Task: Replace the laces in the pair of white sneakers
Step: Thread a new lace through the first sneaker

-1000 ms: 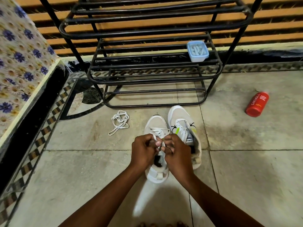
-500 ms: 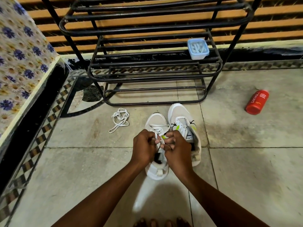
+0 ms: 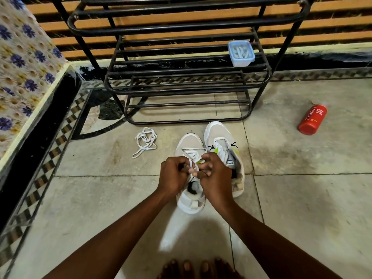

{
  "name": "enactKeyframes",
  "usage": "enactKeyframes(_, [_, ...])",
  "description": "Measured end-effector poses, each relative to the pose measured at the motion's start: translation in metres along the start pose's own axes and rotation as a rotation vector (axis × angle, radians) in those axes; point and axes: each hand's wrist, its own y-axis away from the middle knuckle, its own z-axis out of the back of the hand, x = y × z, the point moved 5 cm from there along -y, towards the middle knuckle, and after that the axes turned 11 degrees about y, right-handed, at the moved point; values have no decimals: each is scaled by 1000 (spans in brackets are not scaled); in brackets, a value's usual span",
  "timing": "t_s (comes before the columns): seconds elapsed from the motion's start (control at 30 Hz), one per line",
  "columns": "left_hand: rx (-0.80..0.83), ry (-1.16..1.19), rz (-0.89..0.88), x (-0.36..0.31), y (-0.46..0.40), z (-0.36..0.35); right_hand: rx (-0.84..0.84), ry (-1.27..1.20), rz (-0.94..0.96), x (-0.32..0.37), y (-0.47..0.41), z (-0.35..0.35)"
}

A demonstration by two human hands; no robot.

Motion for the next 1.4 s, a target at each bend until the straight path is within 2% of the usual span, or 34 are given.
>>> enactKeyframes(0.17, [31, 142, 107, 9, -2, -3, 27, -20, -5, 1, 1, -1])
enactKeyframes(0.33, [4, 198, 125, 9, 2, -2, 15, -15, -21, -1, 1, -2])
enactKeyframes(0.47, [-37, 107, 63, -1, 4, -3, 27, -2, -38, -5, -4, -1])
enactKeyframes(0.67, [9, -25, -14, -13, 6, -2, 28, 25, -27, -6, -6, 0])
enactKeyframes(0.8, [33, 13, 43, -7, 6, -1, 36, 14, -26, -7, -5, -1])
enactKeyframes(0.97, [1, 166, 159, 7, 4, 0, 29, 5, -27, -7, -3, -2])
enactKeyframes(1.23, [-23, 73, 122, -8, 1, -4, 19, -24, -19, -6, 0, -1])
enactKeyframes(1.4, [-81, 167, 179, 2, 0, -3, 17, -23, -14, -1, 0, 2])
